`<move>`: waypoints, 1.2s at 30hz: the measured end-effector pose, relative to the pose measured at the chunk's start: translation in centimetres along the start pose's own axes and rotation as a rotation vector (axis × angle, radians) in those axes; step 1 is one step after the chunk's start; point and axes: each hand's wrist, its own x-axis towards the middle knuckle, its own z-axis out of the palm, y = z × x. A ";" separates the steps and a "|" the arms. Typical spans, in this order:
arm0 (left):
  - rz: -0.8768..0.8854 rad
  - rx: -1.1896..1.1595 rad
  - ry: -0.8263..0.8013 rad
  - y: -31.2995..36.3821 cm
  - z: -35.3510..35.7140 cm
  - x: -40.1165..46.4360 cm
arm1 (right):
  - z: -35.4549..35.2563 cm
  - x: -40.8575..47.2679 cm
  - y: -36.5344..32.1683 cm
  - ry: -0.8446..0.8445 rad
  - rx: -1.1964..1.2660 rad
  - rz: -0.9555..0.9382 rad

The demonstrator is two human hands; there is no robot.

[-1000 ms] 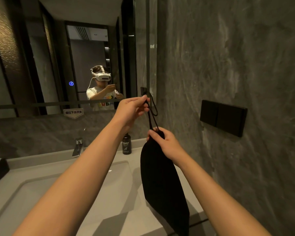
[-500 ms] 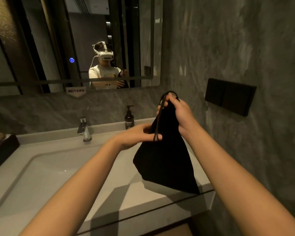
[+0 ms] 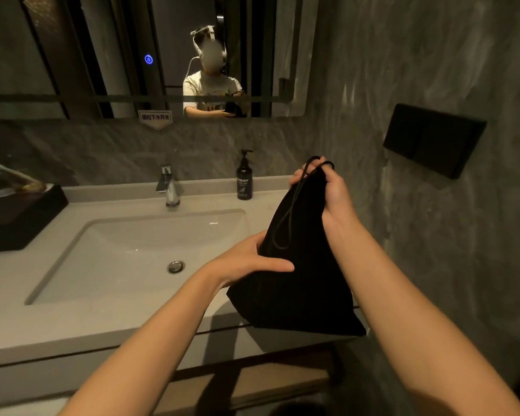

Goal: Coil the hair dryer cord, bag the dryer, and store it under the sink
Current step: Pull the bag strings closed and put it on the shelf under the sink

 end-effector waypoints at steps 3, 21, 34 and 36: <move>0.022 0.028 0.073 -0.1 1.5 -1.7 | -0.9 -1.2 0.3 0.104 -0.108 -0.026; 0.242 0.892 0.171 -4.4 -0.7 -18.8 | -1.2 -22.7 6.1 -0.098 -1.089 0.408; 0.075 0.791 -0.045 -5.4 -0.7 -20.7 | -1.5 -26.3 10.3 -0.273 -1.705 0.159; 0.037 0.806 -0.086 -5.2 -0.4 -19.7 | -1.9 -26.3 10.1 -0.267 -1.759 0.115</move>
